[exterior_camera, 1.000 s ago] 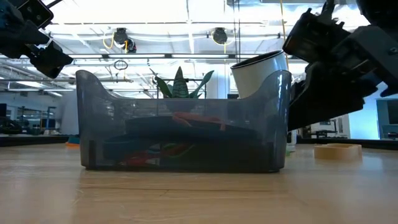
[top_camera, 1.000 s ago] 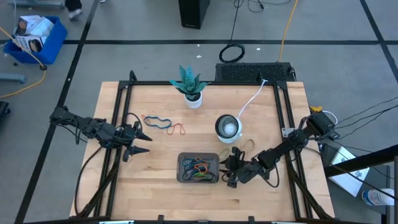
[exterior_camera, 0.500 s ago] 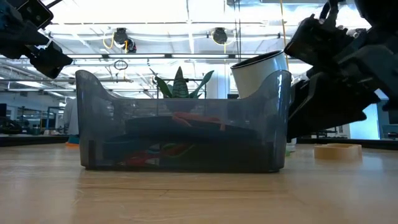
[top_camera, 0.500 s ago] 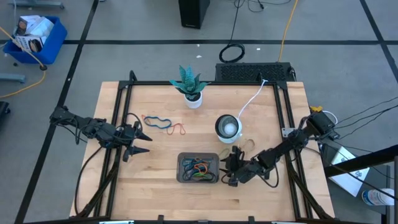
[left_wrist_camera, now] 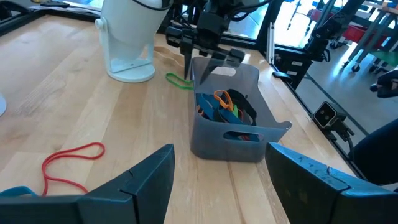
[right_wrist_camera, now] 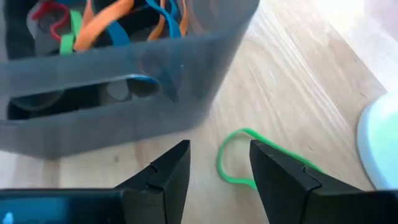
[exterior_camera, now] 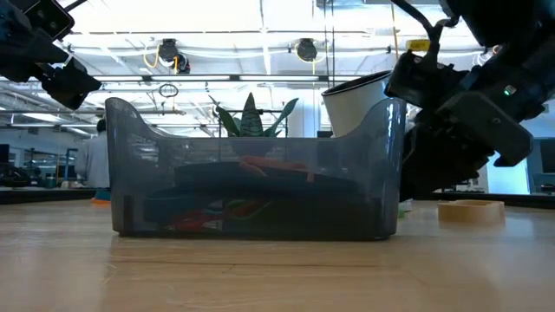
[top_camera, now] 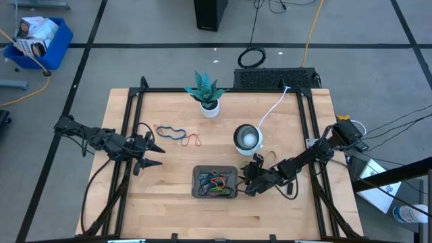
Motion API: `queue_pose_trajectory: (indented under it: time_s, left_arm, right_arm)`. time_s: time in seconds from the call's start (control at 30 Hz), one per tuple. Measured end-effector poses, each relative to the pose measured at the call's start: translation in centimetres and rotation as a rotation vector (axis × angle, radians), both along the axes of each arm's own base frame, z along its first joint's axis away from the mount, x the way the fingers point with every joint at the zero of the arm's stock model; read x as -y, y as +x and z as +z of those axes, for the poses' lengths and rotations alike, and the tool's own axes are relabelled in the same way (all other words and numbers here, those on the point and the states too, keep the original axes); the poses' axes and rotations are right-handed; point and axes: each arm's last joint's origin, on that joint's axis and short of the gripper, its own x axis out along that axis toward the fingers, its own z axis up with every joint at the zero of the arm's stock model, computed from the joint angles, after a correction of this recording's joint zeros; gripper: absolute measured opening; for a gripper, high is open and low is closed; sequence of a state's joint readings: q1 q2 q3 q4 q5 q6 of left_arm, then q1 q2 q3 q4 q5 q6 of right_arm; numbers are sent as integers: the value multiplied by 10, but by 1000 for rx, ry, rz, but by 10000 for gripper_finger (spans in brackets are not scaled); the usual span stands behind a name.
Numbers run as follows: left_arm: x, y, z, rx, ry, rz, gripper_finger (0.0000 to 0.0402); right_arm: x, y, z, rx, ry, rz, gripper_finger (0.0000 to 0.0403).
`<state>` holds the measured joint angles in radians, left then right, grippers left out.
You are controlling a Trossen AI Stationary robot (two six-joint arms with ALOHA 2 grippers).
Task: Pick and place rubber bands into bin
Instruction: Put the green rubber band into the gray bin
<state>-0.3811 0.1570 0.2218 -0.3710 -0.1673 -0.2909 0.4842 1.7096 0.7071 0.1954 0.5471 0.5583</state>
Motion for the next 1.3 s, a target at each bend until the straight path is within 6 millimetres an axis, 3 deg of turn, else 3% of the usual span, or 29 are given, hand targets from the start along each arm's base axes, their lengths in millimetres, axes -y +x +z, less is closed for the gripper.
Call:
queue_pose_trajectory:
  time_s: [0.57,0.7,0.93,1.1,1.3]
  left_arm:
    - [0,0,0,0,-1,1,257]
    - [0,0,0,0,-1,1,258]
    - [0,0,0,0,-1,1,258]
    - [0,0,0,1,-3,1,257]
    - [0,0,0,0,-2,1,257]
  right_arm:
    - [7,6,-20,-14,56,-111,155]
    - [11,7,-22,-42,83,-121,119]
    - [12,5,-24,-74,91,-112,12]
    - [11,4,-21,-61,116,-123,4]
    - [10,2,-3,-50,173,-58,1]
